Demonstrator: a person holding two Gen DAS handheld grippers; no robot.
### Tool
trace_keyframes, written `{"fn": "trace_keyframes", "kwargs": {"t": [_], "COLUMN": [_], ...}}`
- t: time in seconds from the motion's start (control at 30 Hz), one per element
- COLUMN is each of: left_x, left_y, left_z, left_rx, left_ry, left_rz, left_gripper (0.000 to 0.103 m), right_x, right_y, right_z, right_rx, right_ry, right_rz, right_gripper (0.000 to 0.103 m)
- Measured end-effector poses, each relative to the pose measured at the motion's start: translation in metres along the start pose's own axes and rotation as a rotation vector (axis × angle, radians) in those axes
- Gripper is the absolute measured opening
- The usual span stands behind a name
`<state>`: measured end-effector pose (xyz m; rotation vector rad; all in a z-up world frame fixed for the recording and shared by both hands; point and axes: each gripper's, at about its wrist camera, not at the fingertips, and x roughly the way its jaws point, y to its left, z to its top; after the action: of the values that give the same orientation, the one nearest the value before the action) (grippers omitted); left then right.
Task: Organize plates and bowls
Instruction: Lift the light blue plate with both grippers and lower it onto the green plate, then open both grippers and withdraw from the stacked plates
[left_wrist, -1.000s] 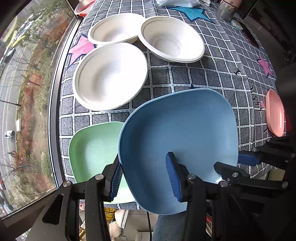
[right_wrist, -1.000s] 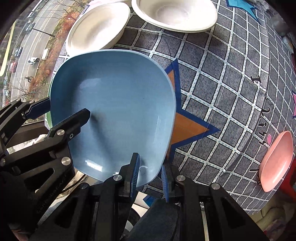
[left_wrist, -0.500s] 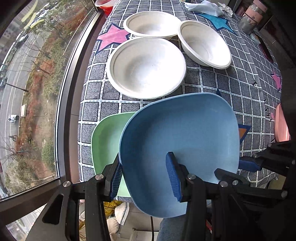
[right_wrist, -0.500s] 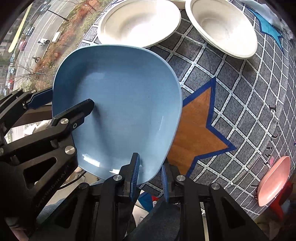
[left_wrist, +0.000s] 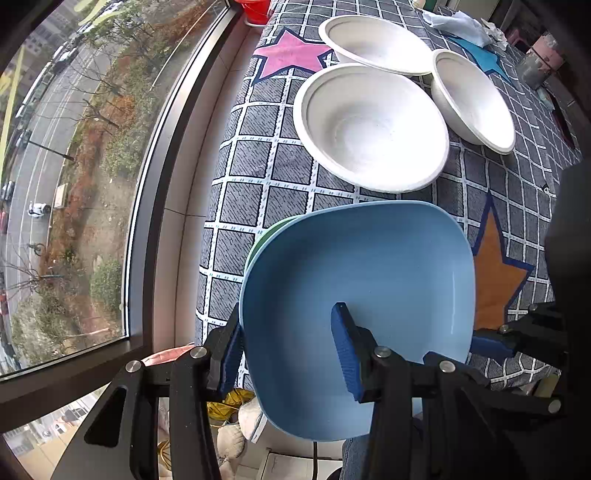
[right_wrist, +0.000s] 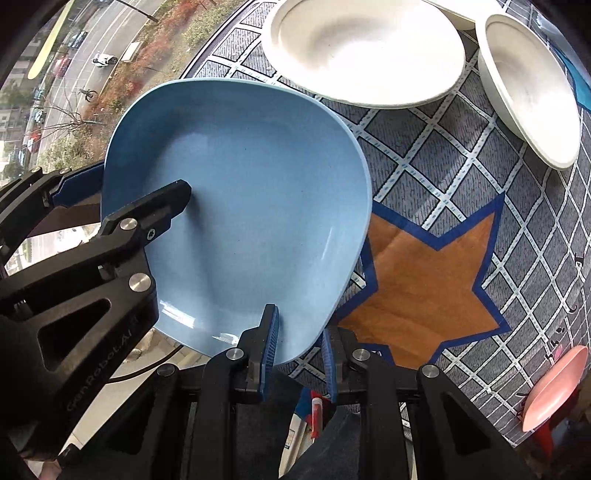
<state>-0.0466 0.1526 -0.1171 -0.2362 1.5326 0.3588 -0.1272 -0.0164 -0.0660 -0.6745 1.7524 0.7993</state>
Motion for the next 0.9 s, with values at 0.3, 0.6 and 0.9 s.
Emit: {"fn": "trace_keyframes", "kwargs": {"t": [0.3,0.6,0.9], "left_x": [0.006,0.02,0.014], "left_y": [0.02,0.035,0.013], "left_z": [0.006,-0.013,-0.008], "left_rx": [-0.061,-0.081,0.011], "left_ry": [0.006,0.045,0.027], "left_rz": [0.045,0.033,-0.011], "left_gripper": [0.081,0.082,0.082], "right_x": [0.022,0.02,0.044], "right_y": [0.015,-0.024,-0.056], "right_z": [0.033,0.014,-0.015], "right_rx": [0.066,0.174,0.414], "right_ry": [-0.01,-0.081,-0.056], "right_rz": [0.106,0.044,0.088], "right_gripper": [0.055,0.082,0.082]}}
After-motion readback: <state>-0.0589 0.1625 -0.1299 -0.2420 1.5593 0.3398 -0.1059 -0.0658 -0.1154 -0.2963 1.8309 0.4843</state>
